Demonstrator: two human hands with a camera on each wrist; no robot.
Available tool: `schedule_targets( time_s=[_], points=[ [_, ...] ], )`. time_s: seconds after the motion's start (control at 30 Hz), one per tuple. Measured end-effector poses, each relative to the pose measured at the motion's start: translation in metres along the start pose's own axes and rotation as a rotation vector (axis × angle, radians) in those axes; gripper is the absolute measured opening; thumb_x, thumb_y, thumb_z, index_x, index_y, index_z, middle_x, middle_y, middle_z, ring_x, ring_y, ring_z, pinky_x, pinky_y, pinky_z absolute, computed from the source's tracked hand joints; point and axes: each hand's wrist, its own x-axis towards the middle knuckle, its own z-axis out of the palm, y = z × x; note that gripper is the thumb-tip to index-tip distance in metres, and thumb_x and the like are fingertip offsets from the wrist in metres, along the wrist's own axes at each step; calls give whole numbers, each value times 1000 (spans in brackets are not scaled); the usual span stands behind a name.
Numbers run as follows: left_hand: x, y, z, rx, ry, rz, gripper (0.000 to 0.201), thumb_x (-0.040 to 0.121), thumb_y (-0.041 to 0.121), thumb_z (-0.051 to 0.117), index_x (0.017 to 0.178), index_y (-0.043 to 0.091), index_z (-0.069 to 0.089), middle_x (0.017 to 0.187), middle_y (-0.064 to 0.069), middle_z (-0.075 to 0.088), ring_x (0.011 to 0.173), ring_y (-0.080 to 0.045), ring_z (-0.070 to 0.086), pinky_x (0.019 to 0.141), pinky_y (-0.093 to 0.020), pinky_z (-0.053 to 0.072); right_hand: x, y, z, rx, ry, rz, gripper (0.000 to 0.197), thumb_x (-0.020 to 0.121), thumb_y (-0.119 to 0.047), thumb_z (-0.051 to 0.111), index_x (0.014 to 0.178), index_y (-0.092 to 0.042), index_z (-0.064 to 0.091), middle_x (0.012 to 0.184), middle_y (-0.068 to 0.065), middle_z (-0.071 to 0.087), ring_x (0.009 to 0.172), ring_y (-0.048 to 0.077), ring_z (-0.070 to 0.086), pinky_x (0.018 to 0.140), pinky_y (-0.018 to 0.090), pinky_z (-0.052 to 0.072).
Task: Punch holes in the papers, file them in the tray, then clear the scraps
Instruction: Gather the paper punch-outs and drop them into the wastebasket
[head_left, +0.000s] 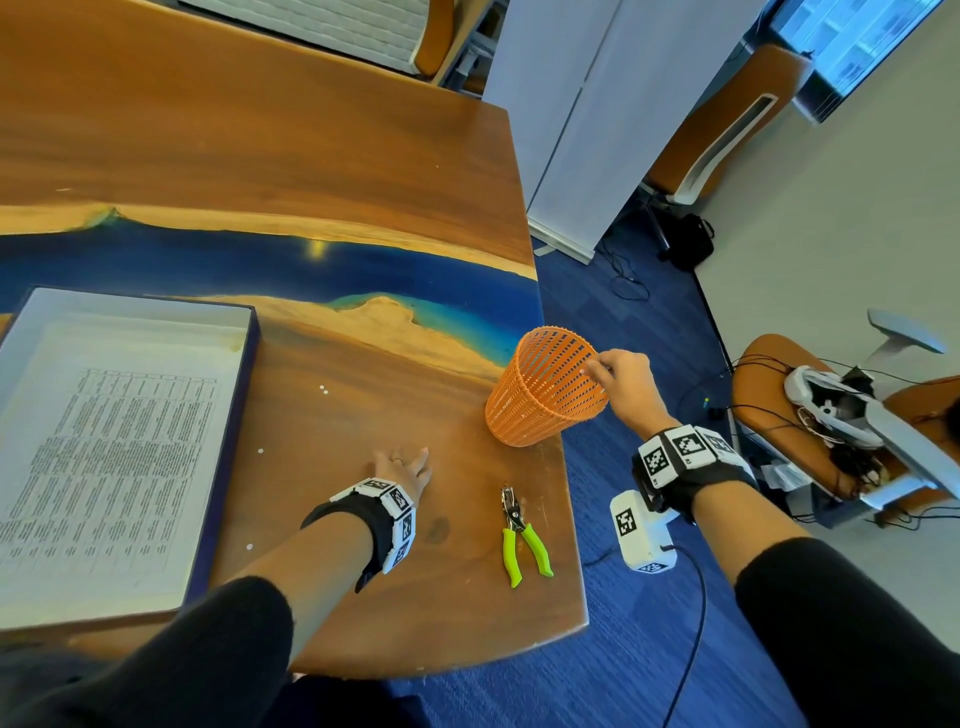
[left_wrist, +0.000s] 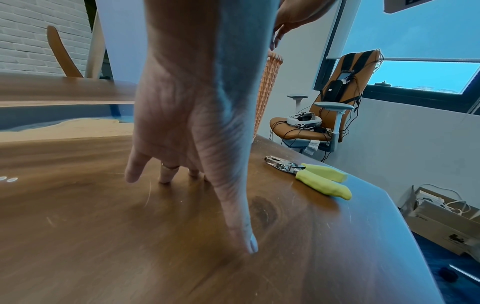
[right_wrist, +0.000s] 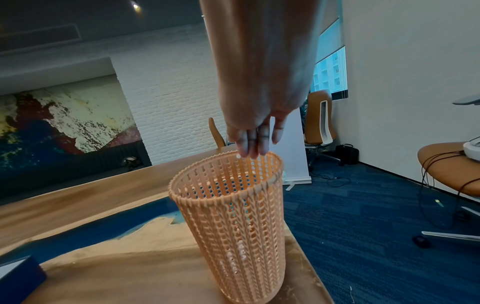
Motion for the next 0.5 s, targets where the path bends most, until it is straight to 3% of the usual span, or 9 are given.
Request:
schedule_targets(
  time_s=[0.07, 0.23, 0.37, 0.5],
  points=[
    [1, 0, 1, 2, -2, -2, 101, 85, 45, 62, 151, 23, -11, 158, 2, -23, 147, -33, 0, 110, -47, 29, -1, -1, -1, -2, 21, 10, 33, 94, -16, 51, 73, 7, 63, 75, 22, 65, 73, 34, 61, 71, 48, 51],
    [0, -1, -1, 13, -8, 12, 103, 85, 49, 62, 151, 22, -11, 158, 2, -23, 147, -34, -1, 112, -49, 26, -1, -2, -2, 21, 79, 3, 7, 79, -1, 66, 74, -5, 64, 79, 14, 64, 71, 19, 55, 68, 34, 48],
    [3, -3, 2, 0, -6, 26, 104, 84, 49, 63, 151, 21, -11, 157, 2, -25, 148, -33, -2, 113, -51, 24, 0, -6, 1, -4, 85, 44, 23, 89, -14, 59, 76, 4, 65, 76, 22, 64, 68, 29, 56, 67, 41, 46],
    [5, -8, 5, -11, 28, 56, 101, 85, 47, 63, 152, 21, -9, 158, 2, -22, 148, -33, -1, 112, -52, 25, -2, -8, 1, 12, 111, -28, 8, 74, 0, 65, 73, -5, 59, 75, 13, 62, 68, 20, 54, 68, 44, 51]
  ],
)
